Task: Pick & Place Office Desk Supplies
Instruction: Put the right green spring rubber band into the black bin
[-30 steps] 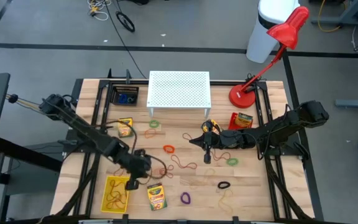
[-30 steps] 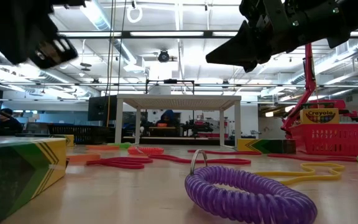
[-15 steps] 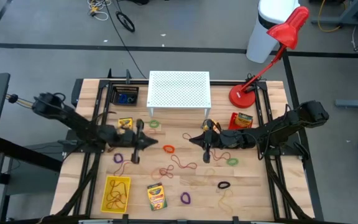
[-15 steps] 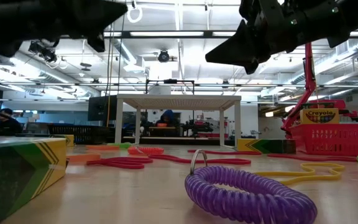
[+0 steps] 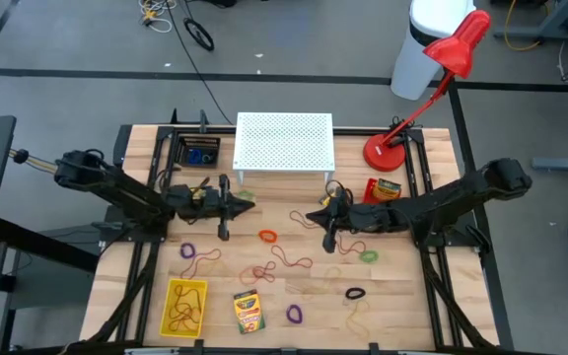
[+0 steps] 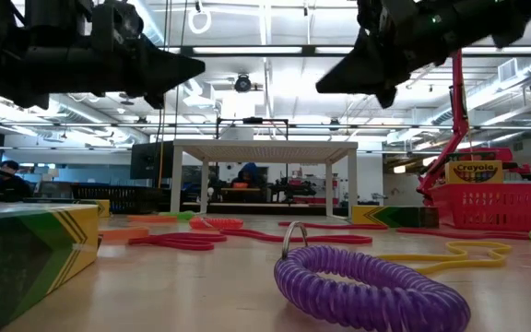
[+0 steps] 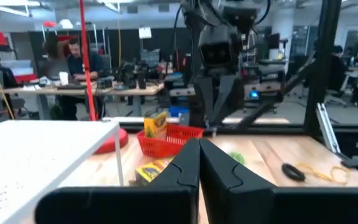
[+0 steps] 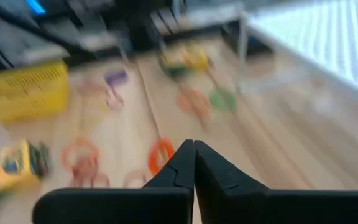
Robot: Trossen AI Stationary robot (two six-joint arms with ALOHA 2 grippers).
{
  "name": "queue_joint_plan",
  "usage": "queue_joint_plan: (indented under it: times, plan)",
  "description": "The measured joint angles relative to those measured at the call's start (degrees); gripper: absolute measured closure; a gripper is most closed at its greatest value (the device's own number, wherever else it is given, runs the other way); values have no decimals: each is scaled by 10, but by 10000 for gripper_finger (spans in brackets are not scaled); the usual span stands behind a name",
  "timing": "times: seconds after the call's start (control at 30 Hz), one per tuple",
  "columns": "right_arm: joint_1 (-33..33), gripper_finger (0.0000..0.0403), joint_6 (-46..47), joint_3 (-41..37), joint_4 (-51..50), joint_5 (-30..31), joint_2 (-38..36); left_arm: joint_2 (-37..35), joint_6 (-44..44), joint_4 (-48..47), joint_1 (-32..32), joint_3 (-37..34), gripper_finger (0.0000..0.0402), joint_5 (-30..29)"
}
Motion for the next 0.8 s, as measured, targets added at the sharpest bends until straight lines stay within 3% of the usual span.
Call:
queue_joint_plan:
  times: [0.2, 0.33, 0.53, 0.67, 0.8]
  plan:
    - [1, 397, 160, 127, -416, -19, -13, 39, -2, 13, 0, 5, 385, -20]
    - [9, 395, 245, 186, -589, -49, 17, 53, -47, 13, -1, 14, 381, -22]
    - [47, 394, 285, 202, -664, -156, 66, 54, -49, 7, -1, 13, 381, -22]
    - [77, 385, 322, 200, -671, -183, 79, 54, -49, 4, 0, 13, 381, -23]
    - [104, 351, 356, 200, -672, -206, 86, 54, -48, 5, 0, 14, 381, -39]
